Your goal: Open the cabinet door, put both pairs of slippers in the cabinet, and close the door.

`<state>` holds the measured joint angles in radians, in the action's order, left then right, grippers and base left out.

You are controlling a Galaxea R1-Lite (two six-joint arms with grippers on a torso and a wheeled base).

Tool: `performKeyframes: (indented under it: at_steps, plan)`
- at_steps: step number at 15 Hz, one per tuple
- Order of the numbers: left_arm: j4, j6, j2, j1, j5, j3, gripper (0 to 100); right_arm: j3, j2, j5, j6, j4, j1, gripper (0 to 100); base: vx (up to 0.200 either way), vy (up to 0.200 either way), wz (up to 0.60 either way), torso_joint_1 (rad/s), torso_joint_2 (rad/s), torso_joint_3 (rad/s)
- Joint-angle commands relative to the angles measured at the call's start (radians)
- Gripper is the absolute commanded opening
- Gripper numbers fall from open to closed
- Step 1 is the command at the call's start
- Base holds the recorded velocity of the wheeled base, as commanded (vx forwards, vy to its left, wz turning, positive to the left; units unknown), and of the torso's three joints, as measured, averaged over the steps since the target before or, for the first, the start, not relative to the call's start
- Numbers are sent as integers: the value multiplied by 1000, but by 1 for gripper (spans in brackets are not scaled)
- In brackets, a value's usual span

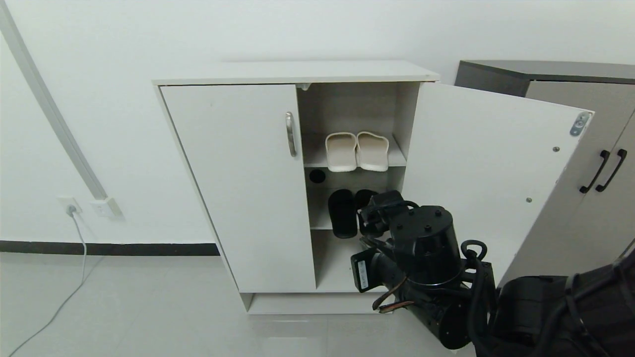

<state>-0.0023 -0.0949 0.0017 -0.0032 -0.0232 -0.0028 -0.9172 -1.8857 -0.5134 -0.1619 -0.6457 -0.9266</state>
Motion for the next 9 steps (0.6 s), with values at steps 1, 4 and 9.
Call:
performKeyframes:
  at_steps: [1,4,9]
  plan:
    - [-1,0,1,0,0,0,0,3,-9,0,-1,-8,3,0,0,0,0,0,0,0]
    - [-1,-2,1,0,-1,0,0,32,-16,0,25,-55,11,0,0,0,0,0,0,0]
    - [-1,-3,1,0,-1,0,0,55,-21,1,32,-68,22,0,0,0,0,0,0,0]
